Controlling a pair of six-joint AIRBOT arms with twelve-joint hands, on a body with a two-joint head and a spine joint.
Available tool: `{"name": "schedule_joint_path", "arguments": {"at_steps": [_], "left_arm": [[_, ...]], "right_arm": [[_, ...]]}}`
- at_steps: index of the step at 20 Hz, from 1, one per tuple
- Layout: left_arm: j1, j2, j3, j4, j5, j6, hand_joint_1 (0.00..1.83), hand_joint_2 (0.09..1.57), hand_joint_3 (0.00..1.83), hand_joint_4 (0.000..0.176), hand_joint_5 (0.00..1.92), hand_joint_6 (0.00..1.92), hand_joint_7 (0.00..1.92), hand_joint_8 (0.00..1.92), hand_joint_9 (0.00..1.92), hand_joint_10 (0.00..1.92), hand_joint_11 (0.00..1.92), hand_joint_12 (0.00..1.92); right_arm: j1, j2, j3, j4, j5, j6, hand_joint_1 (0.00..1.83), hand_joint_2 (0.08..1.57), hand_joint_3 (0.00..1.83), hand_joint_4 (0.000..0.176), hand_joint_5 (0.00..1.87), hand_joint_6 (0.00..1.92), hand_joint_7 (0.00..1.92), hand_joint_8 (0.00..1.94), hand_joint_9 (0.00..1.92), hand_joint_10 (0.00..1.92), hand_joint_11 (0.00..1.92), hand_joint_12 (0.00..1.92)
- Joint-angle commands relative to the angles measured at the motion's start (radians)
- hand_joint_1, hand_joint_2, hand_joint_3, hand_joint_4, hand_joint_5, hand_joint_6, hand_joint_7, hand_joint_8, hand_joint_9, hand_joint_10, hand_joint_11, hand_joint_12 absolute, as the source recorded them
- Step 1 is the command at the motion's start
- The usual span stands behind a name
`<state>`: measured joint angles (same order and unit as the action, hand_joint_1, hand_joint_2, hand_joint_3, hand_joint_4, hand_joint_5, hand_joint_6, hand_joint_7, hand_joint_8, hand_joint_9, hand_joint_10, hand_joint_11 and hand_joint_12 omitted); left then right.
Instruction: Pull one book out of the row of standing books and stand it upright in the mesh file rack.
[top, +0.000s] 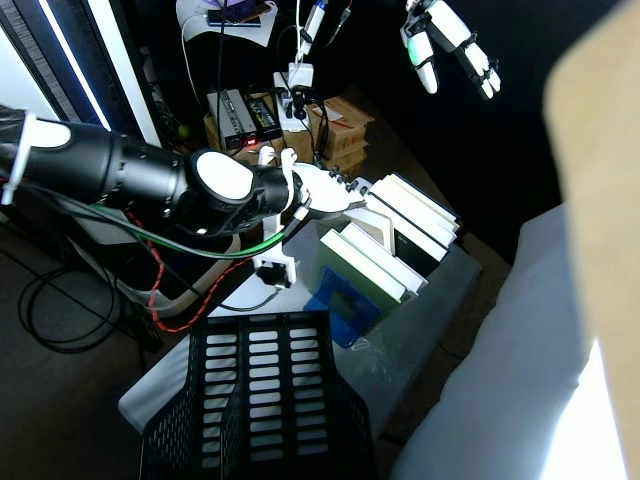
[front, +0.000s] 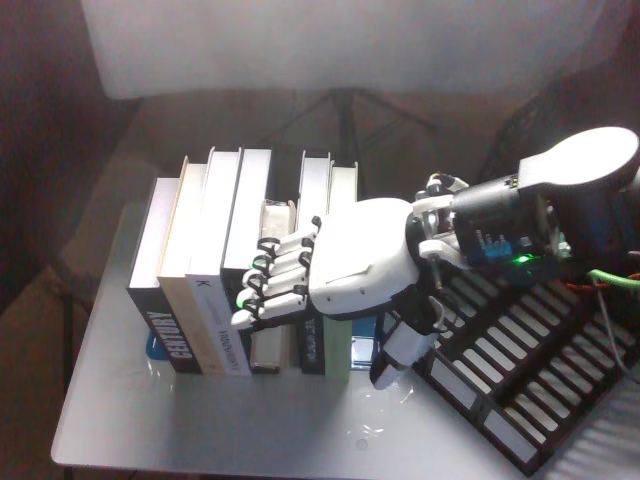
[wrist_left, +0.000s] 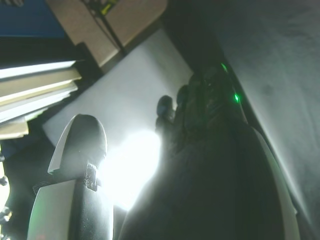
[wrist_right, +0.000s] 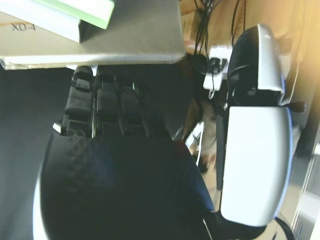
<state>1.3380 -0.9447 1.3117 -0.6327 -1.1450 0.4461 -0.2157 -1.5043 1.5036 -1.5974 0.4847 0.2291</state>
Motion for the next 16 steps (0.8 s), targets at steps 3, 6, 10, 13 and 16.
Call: {"name": "schedule_joint_path", "arguments": {"at_steps": [3,6,10,13,16], "left_arm": [[-0.007,0.002,0.001,-0.035,-0.117,-0.003,0.69,1.36,0.0,0.037,0.14,0.01,0.04,0.01,0.01,0.0,0.0,0.0],[-0.007,0.002,0.001,-0.037,-0.118,-0.004,0.71,1.36,0.0,0.04,0.14,0.01,0.04,0.01,0.0,0.0,0.0,0.0],[-0.006,0.002,0.001,-0.041,-0.118,-0.003,0.74,1.35,0.0,0.032,0.15,0.01,0.04,0.0,0.0,0.0,0.0,0.0],[-0.003,0.001,0.0,-0.047,-0.122,-0.004,0.71,1.37,0.0,0.039,0.13,0.0,0.03,0.0,0.0,0.0,0.0,0.0],[0.005,-0.003,0.0,-0.052,-0.124,-0.008,0.7,1.36,0.0,0.031,0.14,0.01,0.05,0.0,0.0,0.0,0.0,0.0]], "right_arm": [[0.009,-0.005,0.007,0.042,0.029,0.002,0.95,0.91,0.0,0.0,0.0,0.0,0.0,0.0,0.0,0.0,0.0,0.0],[0.02,-0.045,0.021,0.005,0.017,0.001,0.95,0.92,0.0,0.011,0.0,0.0,0.0,0.0,0.0,0.0,0.0,0.0],[0.028,-0.091,0.042,-0.043,-0.016,-0.005,0.99,0.89,0.0,0.0,0.0,0.0,0.0,0.0,0.0,0.0,0.0,0.0],[0.029,-0.131,0.057,-0.089,-0.043,-0.009,0.92,0.88,0.0,0.0,0.0,0.0,0.0,0.0,0.0,0.0,0.0,0.0],[0.029,-0.161,0.059,-0.172,-0.092,-0.009,0.87,0.88,0.0,0.0,0.0,0.0,0.0,0.0,0.0,0.0,0.0,0.0]]}}
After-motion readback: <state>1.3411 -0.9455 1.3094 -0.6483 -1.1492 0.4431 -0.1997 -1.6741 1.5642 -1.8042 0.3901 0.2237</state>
